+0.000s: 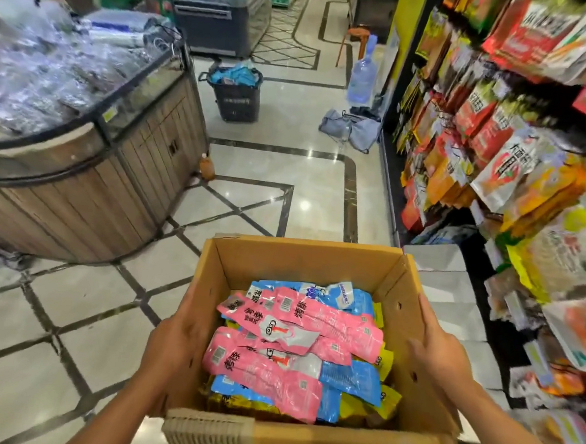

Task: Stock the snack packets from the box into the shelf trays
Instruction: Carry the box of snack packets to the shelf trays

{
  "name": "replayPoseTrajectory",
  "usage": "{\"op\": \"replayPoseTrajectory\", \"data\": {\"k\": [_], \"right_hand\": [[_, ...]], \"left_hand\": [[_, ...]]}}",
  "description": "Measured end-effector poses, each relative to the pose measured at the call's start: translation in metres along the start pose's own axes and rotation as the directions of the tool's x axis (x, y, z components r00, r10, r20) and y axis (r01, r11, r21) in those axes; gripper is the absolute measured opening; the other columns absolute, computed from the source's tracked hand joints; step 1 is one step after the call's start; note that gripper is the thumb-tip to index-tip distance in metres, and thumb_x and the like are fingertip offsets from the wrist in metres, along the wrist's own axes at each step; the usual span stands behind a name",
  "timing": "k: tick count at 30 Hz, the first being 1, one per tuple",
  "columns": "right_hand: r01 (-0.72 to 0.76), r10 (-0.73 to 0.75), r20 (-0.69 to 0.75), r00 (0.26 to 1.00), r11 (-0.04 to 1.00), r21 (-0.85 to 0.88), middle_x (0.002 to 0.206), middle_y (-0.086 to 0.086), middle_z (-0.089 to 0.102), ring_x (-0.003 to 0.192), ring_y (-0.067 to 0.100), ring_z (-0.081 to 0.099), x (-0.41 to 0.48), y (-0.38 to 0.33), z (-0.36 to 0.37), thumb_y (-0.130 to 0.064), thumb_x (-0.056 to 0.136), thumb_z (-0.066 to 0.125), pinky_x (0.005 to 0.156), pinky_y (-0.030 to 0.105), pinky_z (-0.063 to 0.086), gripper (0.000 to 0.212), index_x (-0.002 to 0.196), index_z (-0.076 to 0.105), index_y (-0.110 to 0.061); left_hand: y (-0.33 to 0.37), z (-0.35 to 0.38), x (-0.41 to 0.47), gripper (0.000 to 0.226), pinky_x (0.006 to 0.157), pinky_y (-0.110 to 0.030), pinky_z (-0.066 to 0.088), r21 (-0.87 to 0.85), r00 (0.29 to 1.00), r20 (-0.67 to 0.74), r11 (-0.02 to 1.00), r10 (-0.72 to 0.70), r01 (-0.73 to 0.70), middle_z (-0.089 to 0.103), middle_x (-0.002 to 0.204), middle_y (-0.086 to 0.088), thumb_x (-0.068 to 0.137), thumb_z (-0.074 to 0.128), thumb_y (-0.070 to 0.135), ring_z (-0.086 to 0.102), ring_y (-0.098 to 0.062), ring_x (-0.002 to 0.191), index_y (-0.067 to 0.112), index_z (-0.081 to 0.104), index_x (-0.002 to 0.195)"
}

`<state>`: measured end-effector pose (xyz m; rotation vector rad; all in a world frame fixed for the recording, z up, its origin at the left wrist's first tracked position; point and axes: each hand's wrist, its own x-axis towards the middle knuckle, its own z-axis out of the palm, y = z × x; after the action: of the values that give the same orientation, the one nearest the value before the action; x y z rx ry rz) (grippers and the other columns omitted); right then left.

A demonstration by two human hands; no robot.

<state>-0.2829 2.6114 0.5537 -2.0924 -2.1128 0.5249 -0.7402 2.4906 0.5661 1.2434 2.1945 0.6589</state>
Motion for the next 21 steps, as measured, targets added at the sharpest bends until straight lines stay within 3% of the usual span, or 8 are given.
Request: {"op": "replayPoseTrajectory", "data": {"k": [2, 4, 6, 10, 14, 17, 21], "right_hand": [[-0.027, 0.027, -0.003, 1.000, 1.000, 0.006, 0.089, 0.013, 0.071, 0.078, 0.038, 0.066, 0.034, -0.011, 0.002, -0.023, 0.085, 0.063, 0.059, 0.040, 0.043, 0.110, 0.146, -0.021, -0.060], [-0.051, 0.051, -0.012, 0.999, 0.999, 0.014, 0.092, 0.013, 0.072, 0.081, 0.039, 0.066, 0.063, -0.022, 0.002, -0.025, 0.087, 0.062, 0.061, 0.040, 0.044, 0.108, 0.146, -0.022, -0.060], [-0.070, 0.071, -0.041, 0.997, 0.997, 0.025, 0.095, 0.014, 0.073, 0.083, 0.039, 0.067, 0.088, -0.034, 0.000, -0.027, 0.090, 0.061, 0.063, 0.042, 0.046, 0.104, 0.148, -0.020, -0.058], [-0.156, 0.160, -0.080, 0.984, 0.987, 0.046, 0.094, 0.016, 0.073, 0.083, 0.040, 0.067, 0.131, -0.040, -0.005, -0.029, 0.091, 0.060, 0.062, 0.042, 0.046, 0.100, 0.150, -0.015, -0.056], [-0.235, 0.239, -0.081, 0.968, 0.971, 0.048, 0.086, 0.012, 0.067, 0.077, 0.038, 0.064, 0.171, -0.032, -0.007, -0.029, 0.091, 0.056, 0.059, 0.036, 0.039, 0.098, 0.150, -0.018, -0.055], [-0.282, 0.285, -0.077, 0.955, 0.958, 0.052, 0.080, 0.008, 0.060, 0.071, 0.035, 0.060, 0.202, -0.023, -0.010, -0.031, 0.091, 0.056, 0.058, 0.036, 0.039, 0.099, 0.149, -0.021, -0.054], [-0.323, 0.325, -0.079, 0.943, 0.946, 0.034, 0.070, 0.007, 0.059, 0.059, 0.030, 0.055, 0.255, 0.001, -0.015, -0.026, 0.090, 0.059, 0.050, 0.036, 0.040, 0.106, 0.148, -0.026, -0.052]], "left_hand": [[0.007, 0.000, 0.047, 0.057, 0.056, -0.028, 0.039, -0.037, 0.999, 0.021, 0.998, -0.041, 0.042, 0.063, 0.090, -0.008, 0.105, 0.050, 0.021, 0.055, -0.018, 0.070, 0.051, 0.031, 0.150], [0.014, -0.002, 0.095, 0.045, 0.062, -0.033, 0.044, -0.051, 0.997, 0.032, 0.996, -0.065, 0.067, 0.069, 0.096, -0.010, 0.104, 0.053, 0.022, 0.059, -0.022, 0.075, 0.034, 0.049, 0.148], [0.023, -0.004, 0.141, 0.045, 0.068, -0.036, 0.049, 0.016, 0.998, 0.054, 0.999, -0.030, 0.029, 0.071, 0.104, -0.013, 0.102, 0.056, 0.018, 0.057, -0.022, 0.078, 0.024, 0.052, 0.147], [0.061, -0.010, 0.220, 0.062, 0.069, -0.034, 0.047, 0.165, 0.993, 0.110, 0.984, 0.053, -0.071, 0.069, 0.105, -0.011, 0.100, 0.053, 0.019, 0.054, -0.023, 0.081, 0.037, 0.034, 0.157], [0.109, -0.002, 0.280, 0.097, 0.059, -0.036, 0.042, 0.244, 0.964, 0.212, 0.946, 0.162, -0.213, 0.063, 0.082, -0.004, 0.095, 0.053, 0.018, 0.060, -0.028, 0.069, 0.062, -0.012, 0.153], [0.144, 0.012, 0.318, 0.098, 0.057, -0.035, 0.045, 0.201, 0.956, 0.231, 0.953, 0.178, -0.226, 0.066, 0.080, 0.001, 0.094, 0.052, 0.022, 0.065, -0.026, 0.069, 0.067, -0.015, 0.149], [0.196, 0.045, 0.366, 0.084, 0.056, -0.030, 0.046, 0.181, 0.933, 0.241, 0.932, 0.268, -0.314, 0.066, 0.081, 0.007, 0.091, 0.050, 0.036, 0.068, -0.021, 0.071, 0.063, -0.002, 0.152]]}}
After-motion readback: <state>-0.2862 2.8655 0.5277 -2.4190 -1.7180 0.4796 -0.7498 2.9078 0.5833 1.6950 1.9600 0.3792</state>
